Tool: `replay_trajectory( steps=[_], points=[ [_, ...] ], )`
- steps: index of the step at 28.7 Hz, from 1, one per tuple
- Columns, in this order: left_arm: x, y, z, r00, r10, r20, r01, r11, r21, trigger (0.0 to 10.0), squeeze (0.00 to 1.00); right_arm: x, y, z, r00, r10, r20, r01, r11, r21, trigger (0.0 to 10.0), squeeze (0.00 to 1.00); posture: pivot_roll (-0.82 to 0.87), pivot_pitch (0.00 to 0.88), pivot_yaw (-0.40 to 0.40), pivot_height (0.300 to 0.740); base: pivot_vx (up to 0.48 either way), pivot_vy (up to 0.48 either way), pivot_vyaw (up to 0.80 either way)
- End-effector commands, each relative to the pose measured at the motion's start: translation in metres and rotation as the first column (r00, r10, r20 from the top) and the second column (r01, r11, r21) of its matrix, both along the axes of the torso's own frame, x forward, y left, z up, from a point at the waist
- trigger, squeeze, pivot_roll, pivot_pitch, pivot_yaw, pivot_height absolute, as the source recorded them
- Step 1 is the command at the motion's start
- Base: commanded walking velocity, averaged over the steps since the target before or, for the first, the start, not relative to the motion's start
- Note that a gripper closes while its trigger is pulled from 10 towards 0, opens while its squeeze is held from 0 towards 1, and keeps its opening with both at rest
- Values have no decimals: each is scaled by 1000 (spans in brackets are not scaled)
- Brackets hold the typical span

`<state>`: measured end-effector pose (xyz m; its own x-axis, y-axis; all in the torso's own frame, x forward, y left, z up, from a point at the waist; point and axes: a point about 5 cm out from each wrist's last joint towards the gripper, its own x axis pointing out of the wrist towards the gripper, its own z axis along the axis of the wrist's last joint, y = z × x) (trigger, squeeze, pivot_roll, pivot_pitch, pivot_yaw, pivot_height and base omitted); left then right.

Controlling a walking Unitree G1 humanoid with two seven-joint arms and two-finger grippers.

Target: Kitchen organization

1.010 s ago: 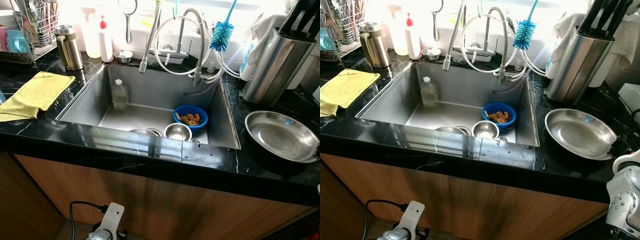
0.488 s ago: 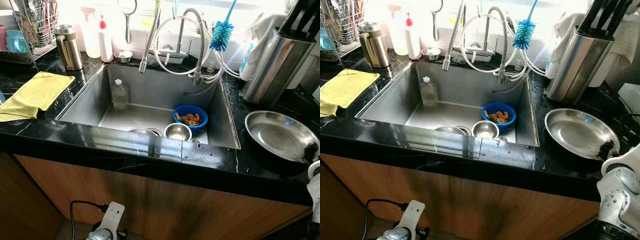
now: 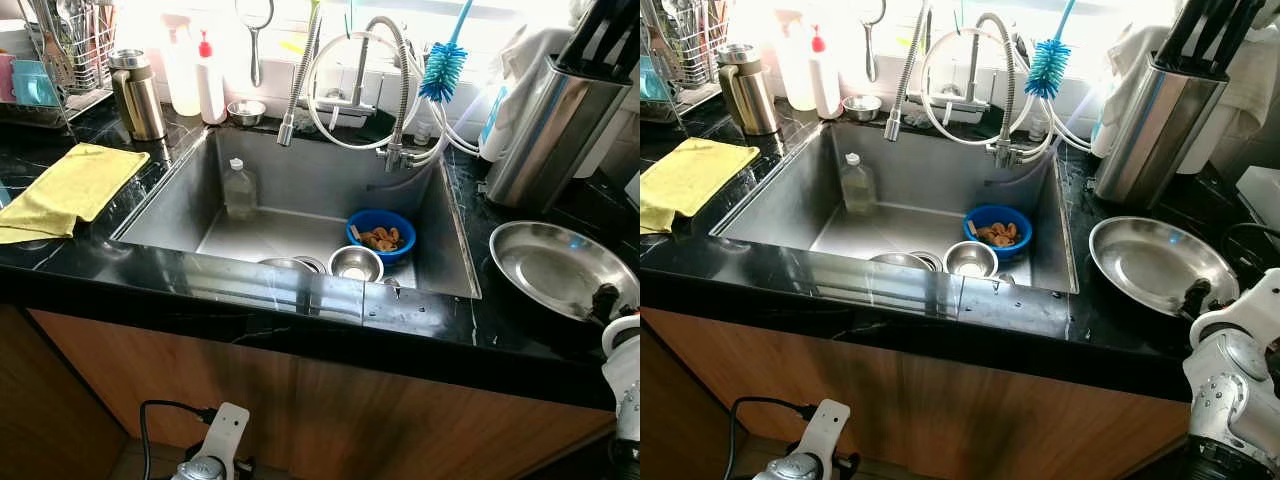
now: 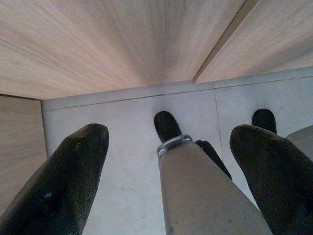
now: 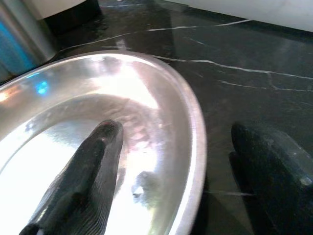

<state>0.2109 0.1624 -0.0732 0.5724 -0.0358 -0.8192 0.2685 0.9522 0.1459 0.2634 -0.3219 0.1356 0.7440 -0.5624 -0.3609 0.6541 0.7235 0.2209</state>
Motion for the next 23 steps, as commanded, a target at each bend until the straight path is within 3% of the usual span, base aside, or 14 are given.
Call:
replay_trajectory(
  steps=[1, 2, 3, 4, 23],
  points=[
    [4, -3, 2, 1000, -8, 8, 8, 1000, -6, 10000, 0, 3, -1, 2, 1000, 11, -7, -11, 1000, -5, 10000, 0, 47, 0, -87, 736, 0, 0, 0],
    [4, -3, 2, 1000, -9, 8, 9, 1000, -6, 10000, 0, 4, -1, 3, 1000, 19, -4, -19, 1000, -7, 5137, 0, 47, 0, -88, 736, 0, 0, 0],
    [4, -3, 2, 1000, -9, 9, 9, 1000, -6, 10000, 0, 4, 0, 3, 1000, 21, -3, -21, 1000, -8, 5137, 0, 48, 0, -88, 736, 0, 0, 0],
    [5, -3, 2, 1000, -9, 9, 9, 1000, -7, 10000, 0, 5, 0, 4, 1000, 25, -1, -25, 1000, -10, 0, 0, 47, 0, -88, 736, 0, 0, 0],
    [5, -7, 2, 1000, -16, 5, 17, 1000, -12, 10000, 0, 12, 5, 6, 999, 52, 10, -52, 999, -8, 0, 0, 56, 0, -85, 736, 0, 0, 0]
  ],
)
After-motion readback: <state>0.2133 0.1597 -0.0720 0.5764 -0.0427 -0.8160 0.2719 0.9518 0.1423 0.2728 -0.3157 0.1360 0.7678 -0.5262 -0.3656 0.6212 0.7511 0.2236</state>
